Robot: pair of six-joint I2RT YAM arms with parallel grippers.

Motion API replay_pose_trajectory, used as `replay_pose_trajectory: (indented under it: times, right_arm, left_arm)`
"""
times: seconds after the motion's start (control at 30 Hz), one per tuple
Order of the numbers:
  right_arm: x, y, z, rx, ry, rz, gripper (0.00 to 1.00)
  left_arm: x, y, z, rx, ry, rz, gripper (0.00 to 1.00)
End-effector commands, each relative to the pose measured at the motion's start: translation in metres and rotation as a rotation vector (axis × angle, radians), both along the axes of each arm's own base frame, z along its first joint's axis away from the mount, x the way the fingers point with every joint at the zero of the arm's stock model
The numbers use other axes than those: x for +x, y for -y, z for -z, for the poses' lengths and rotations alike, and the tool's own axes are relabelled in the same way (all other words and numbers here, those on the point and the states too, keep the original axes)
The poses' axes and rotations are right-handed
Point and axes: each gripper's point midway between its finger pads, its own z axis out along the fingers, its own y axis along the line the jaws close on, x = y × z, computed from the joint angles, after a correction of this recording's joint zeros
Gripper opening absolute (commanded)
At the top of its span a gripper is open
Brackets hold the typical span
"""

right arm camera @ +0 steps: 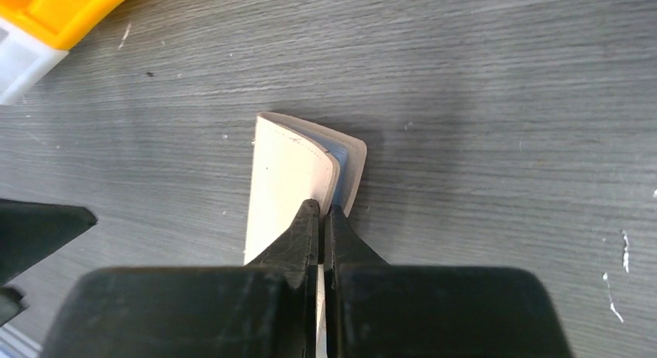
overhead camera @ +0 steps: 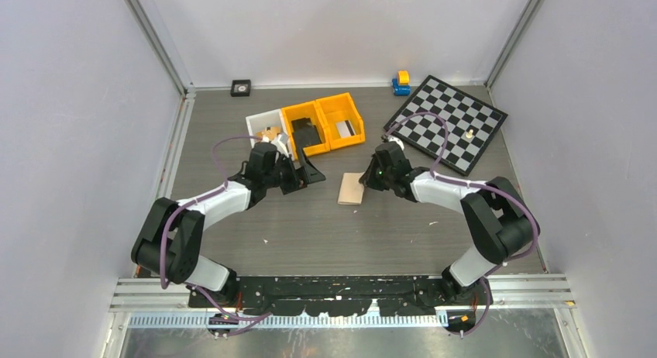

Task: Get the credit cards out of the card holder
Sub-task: Pick up the card holder from the center of the board.

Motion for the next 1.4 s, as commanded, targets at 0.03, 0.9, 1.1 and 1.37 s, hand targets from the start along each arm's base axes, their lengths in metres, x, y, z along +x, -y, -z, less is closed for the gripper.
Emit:
replay_pose_trajectory:
  times: [0.03, 0.9, 1.1, 1.37]
  right_arm:
    - [0.002, -0.008, -0.038, 0.096, 0.089, -0.009, 0.0]
    - [0.009, -0.06, -0.082, 0.402, -0.096, -0.103, 0.0]
    - [0.006, -0.046, -0.093, 0.369, -0.095, -0.126, 0.01]
    - [0.004, -0.032, -0.111, 0.337, -0.038, -0.104, 0.0]
  left_arm:
    - [0.005, 0.001, -0.023, 0.088, 0.108, -0.001, 0.84]
    - [-0.016, 0.011, -0.114, 0.163, 0.768, -0.031, 1.0]
    - [-0.025, 0.02, -0.12, 0.124, 0.851, 0.029, 1.0]
    - [-0.026, 0.007, -0.12, 0.151, 0.923, -0.023, 1.0]
